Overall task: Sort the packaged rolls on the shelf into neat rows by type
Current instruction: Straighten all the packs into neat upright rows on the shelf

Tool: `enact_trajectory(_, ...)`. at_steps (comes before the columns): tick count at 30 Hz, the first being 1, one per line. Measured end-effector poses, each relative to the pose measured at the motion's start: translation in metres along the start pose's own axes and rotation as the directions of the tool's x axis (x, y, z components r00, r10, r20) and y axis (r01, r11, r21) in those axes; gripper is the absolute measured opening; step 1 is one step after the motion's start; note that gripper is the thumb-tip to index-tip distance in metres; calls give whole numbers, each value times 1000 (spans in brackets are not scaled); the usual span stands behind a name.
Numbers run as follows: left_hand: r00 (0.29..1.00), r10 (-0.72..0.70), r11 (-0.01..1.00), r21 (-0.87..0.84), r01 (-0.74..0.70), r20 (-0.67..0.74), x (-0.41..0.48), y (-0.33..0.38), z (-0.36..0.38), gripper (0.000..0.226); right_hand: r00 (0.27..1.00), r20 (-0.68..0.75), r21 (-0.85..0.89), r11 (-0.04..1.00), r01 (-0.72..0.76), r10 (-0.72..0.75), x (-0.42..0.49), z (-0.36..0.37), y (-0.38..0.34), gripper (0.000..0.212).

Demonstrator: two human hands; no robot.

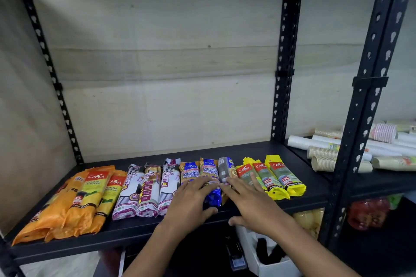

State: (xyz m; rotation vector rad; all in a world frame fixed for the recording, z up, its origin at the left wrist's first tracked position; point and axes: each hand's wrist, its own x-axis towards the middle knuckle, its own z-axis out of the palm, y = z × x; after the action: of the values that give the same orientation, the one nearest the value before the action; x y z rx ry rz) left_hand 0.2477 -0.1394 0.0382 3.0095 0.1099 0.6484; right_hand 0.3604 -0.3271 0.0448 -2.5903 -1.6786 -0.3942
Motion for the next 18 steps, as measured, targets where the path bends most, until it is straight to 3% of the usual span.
enact_trajectory(9, 997, 0, 1000, -30, 2, 81, -5, -4, -6, 79, 960, -277, -49, 998, 24, -37, -18, 19, 2, 63)
enact_trajectory(14, 993, 11, 1000, 0, -11, 116, -7, -2, -8, 84, 938, -346, 71, 997, 26, 0, -24, 17, -7, 46)
enact_trajectory(18, 992, 28, 1000, 0, -28, 127, -7, -6, -6, 89, 910, -413, 192, 974, 118, -29, -27, -1, -9, 34)
